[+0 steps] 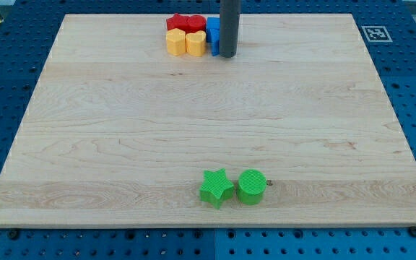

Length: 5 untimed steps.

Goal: Move triangle into blue cube

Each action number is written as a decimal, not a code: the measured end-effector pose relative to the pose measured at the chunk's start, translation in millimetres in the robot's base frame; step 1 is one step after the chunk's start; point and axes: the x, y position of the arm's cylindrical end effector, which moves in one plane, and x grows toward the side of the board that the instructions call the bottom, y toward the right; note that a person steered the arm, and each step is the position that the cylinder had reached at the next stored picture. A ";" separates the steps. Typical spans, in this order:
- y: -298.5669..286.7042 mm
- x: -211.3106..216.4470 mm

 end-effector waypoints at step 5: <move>-4.9 7.4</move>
